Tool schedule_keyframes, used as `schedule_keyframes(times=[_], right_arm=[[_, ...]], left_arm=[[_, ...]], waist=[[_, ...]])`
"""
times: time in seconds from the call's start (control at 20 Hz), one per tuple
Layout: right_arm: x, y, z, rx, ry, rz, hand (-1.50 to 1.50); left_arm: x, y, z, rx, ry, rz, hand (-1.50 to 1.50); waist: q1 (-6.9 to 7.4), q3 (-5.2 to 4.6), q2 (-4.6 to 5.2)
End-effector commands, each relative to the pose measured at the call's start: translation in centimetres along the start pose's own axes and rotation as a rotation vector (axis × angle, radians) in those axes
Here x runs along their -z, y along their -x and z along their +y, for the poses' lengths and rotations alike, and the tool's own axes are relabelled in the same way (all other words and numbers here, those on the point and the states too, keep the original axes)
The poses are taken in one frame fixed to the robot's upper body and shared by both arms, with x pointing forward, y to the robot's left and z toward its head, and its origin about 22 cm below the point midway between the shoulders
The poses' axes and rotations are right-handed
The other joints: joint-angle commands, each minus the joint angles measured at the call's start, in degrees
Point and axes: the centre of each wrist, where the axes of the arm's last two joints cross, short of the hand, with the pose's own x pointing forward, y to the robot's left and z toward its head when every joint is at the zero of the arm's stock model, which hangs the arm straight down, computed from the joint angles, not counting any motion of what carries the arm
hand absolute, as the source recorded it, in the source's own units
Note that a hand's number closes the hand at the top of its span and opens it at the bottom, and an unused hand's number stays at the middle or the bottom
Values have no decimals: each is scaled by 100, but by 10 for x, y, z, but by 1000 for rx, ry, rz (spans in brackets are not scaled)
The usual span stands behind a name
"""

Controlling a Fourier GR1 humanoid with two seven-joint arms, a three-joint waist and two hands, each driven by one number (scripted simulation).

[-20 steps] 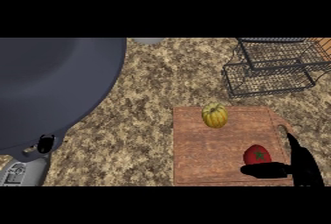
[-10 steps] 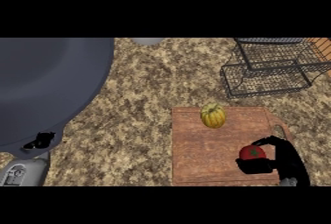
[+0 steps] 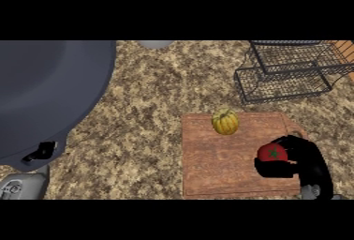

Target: Pick the tomato from the cutting board and place it in the tiered basket

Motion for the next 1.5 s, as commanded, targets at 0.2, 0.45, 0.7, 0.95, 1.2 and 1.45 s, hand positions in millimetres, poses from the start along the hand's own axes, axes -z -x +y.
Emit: schedule_keyframes(times=[0.2, 0.45, 0.7, 0.95, 1.2, 1.45], right_arm=[[-82, -41, 51, -314, -132, -614, 150], [-129, -92, 72, -228, -92, -906, 150], [-165, -114, 39, -113, 96, -1031, 150], [-178, -153, -7, -61, 248, -1043, 150], [-180, -177, -49, -180, 357, -1024, 150], [-150, -199, -77, -118, 233, -1038, 150]], left_arm=[[11, -14, -25, -17, 46, -25, 0], [5, -10, -15, 2, 23, -15, 0], [-5, 2, 2, 11, 9, 12, 0], [10, 1, -7, -15, -14, -2, 0], [11, 13, -9, -11, 3, 28, 0], [8, 2, 8, -6, -2, -5, 0]], waist=[[388, 16, 61], [184, 34, 20], [53, 37, -4], [4, 34, 7], [-33, 30, 12], [42, 40, 23]])
